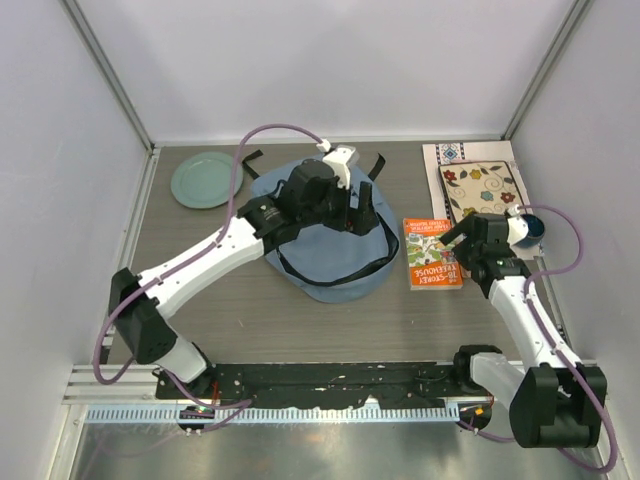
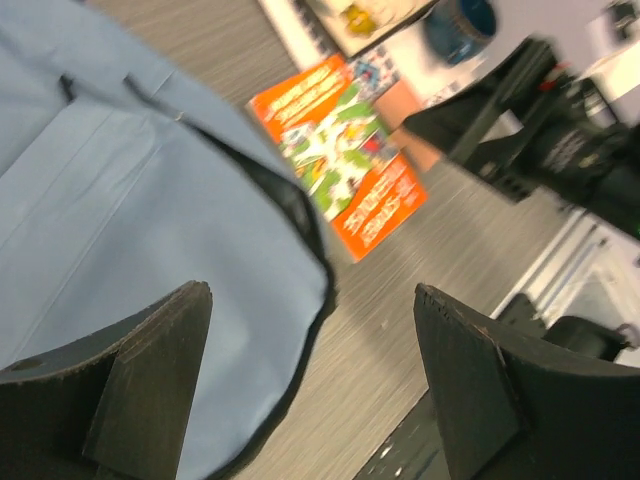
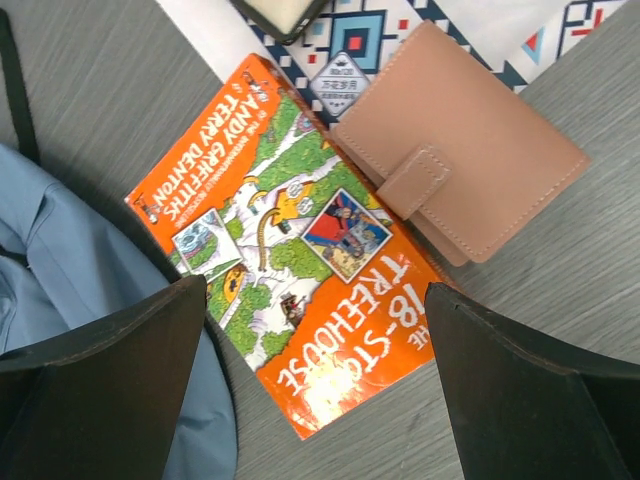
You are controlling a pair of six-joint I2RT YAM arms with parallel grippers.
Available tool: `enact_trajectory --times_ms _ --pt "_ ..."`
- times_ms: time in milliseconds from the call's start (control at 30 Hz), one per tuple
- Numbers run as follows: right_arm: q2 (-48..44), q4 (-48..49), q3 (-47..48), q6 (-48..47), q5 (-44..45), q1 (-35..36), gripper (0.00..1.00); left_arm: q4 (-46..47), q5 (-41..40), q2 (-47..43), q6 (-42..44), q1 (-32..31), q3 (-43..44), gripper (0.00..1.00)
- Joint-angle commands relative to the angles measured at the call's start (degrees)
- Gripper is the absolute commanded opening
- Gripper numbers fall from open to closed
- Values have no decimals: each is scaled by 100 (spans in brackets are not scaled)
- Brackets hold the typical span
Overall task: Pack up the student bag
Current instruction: Place the book in the student bag, then pick up the book from the center of the board.
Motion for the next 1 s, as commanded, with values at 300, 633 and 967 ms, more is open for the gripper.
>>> enact_trajectory --times_ms 300,633,967 --pt "416 213 -1 -521 -1507 -1083 89 1353 1566 2450 -1926 -246 1804 81" --pt "591 451 -116 -530 -1886 -1198 73 1459 1514 3444 -2533 -475 1937 79" --pt "793 538 -203 -714 -1851 -1198 72 1090 1110 3849 -2525 -502 1674 76"
